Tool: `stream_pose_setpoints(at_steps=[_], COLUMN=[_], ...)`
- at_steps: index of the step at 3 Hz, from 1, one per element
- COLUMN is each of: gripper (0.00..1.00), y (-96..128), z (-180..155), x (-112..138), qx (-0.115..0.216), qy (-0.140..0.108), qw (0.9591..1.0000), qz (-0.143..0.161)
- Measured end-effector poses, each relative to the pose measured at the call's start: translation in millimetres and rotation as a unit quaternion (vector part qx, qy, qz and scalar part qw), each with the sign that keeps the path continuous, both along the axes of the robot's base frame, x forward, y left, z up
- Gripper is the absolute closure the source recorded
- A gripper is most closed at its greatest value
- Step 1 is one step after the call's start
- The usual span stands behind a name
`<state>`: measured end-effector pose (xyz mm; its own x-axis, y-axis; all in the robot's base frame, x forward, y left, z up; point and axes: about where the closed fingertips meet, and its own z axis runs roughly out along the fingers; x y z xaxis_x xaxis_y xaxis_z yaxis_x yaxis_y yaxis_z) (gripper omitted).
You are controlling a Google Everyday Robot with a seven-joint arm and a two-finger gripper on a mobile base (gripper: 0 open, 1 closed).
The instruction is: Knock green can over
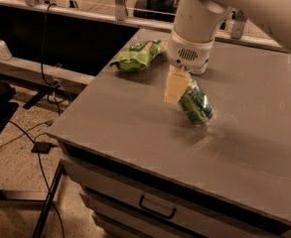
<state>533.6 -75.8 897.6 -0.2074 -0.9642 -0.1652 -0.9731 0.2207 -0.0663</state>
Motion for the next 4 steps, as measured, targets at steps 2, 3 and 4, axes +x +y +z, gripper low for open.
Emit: stream_pose_setpoints(at_steps=[2,3,4], gripper=[0.42,0.19,0.0], y=[21.6,35.7,37.6], z=[-24.6,-31.4,-31.7], x=[16.8,19.7,20.0], qx=[-0.033,0.001,0.004], qy=[0.002,0.017,0.016], qw=[0.9994,0.9998,0.9998], qz=[0.007,0.014,0.014])
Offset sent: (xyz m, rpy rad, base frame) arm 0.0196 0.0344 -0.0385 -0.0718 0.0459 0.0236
